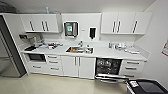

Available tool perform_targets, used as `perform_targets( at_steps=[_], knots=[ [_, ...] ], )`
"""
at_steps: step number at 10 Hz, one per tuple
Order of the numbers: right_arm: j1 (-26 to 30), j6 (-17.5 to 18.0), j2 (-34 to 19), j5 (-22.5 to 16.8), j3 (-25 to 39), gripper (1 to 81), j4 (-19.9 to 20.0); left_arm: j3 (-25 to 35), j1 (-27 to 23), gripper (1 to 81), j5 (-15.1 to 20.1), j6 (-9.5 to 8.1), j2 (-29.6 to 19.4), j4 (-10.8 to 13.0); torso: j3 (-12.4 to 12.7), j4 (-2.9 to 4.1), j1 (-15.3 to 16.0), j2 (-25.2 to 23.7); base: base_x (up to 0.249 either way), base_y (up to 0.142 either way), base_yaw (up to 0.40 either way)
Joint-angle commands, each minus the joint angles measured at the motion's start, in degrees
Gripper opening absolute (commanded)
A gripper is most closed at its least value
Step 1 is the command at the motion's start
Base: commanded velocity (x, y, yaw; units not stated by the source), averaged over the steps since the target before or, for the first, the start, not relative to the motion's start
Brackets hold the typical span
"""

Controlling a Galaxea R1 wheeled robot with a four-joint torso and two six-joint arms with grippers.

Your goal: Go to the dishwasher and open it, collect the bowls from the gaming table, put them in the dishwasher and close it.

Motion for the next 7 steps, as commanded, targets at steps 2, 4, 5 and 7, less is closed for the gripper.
perform_targets(
  at_steps=[2,4,5,7],
  knots=[
    [2.3,-0.1,-0.7,-1.9,0.0,1.0,-0.5,0.2,-1.3,1.0,1.7,0.14,-1.0,0.8,0.0,0.0,0.0,0.0,0.114,0.0,0.0],
    [2.2,-0.1,-0.7,-1.9,0.1,1.0,-0.5,0.3,-1.3,1.0,1.7,0.14,-1.0,0.8,0.0,0.0,0.0,0.0,0.114,0.0,0.0],
    [2.2,-0.1,-0.7,-1.9,0.1,1.0,-0.6,0.3,-1.3,1.0,1.7,0.14,-1.0,0.8,0.0,0.0,0.0,0.0,0.114,0.0,0.0],
    [2.2,-0.1,-0.7,-1.9,0.1,1.0,-0.5,0.2,-1.3,1.0,1.6,0.14,-0.9,0.8,0.0,0.0,0.0,0.0,0.114,0.0,0.0]
  ],
)
